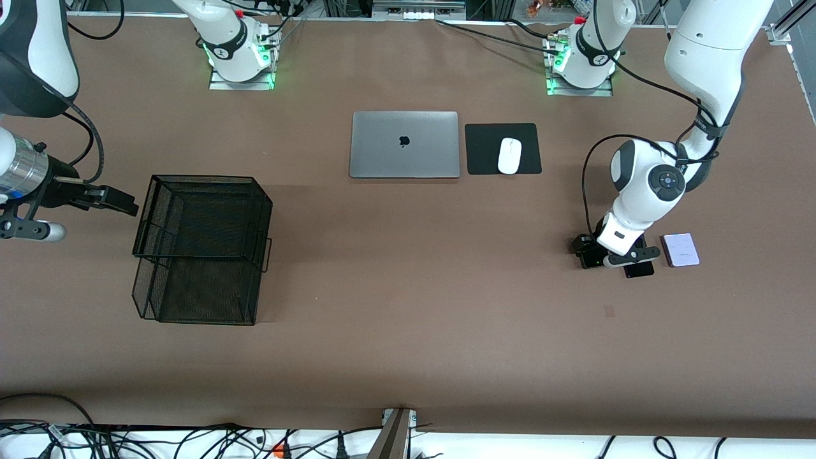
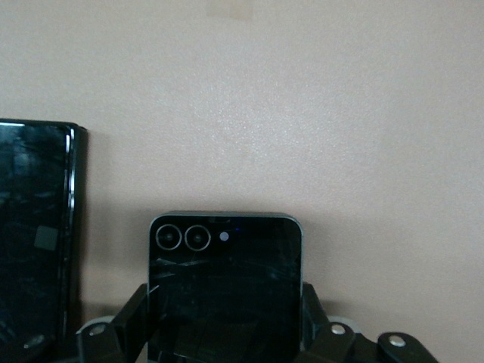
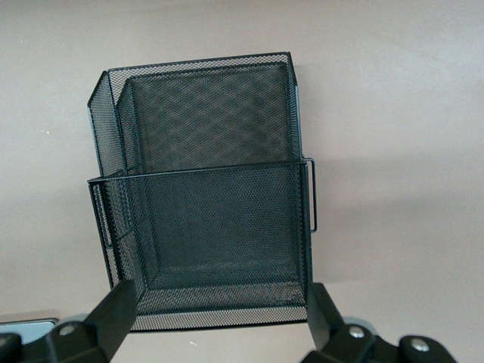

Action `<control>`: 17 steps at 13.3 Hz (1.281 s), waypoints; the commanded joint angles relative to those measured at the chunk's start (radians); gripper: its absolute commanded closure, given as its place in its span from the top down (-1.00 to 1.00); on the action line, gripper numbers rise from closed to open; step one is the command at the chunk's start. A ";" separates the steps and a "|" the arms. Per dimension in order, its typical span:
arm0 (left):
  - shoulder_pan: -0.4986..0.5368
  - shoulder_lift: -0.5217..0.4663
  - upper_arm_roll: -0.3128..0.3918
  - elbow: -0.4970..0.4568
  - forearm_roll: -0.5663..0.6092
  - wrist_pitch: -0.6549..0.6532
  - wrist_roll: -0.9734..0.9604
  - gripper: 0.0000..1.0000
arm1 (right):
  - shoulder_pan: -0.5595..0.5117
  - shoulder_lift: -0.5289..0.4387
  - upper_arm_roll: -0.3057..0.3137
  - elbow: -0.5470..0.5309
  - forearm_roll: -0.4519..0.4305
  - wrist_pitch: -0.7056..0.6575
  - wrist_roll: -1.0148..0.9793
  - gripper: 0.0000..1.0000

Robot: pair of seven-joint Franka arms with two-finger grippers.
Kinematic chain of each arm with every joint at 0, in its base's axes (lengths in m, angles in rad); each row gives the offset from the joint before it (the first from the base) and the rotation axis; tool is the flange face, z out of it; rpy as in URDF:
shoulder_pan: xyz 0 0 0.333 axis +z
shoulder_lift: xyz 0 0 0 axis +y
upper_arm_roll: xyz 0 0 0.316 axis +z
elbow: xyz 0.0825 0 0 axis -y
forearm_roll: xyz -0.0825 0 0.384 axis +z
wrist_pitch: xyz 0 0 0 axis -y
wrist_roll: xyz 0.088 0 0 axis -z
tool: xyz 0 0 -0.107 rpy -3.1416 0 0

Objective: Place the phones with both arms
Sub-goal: 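Lift the flip phone and carry it toward the laptop with the left gripper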

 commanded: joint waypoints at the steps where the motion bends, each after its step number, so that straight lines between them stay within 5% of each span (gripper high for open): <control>1: -0.056 0.006 0.002 0.166 -0.006 -0.225 -0.051 -1.00 | -0.008 -0.006 0.005 0.002 -0.008 -0.010 -0.012 1.00; 4: -0.156 0.015 0.000 0.319 -0.006 -0.419 -0.155 -1.00 | -0.010 -0.006 0.005 0.004 -0.008 -0.012 -0.012 1.00; 7: -0.301 0.044 0.000 0.393 -0.011 -0.433 -0.293 -1.00 | -0.022 -0.006 0.005 0.007 -0.006 -0.010 -0.013 1.00; 11: -0.527 0.228 0.003 0.660 -0.009 -0.441 -0.532 -1.00 | -0.022 -0.006 0.005 0.007 -0.008 -0.012 -0.012 1.00; 14: -0.677 0.328 0.017 0.767 -0.008 -0.446 -0.591 -1.00 | -0.022 -0.006 0.006 0.007 -0.008 -0.012 -0.010 1.00; 17: -0.800 0.446 0.097 0.919 -0.009 -0.446 -0.599 -1.00 | -0.022 -0.006 0.006 0.007 -0.008 -0.012 -0.010 1.00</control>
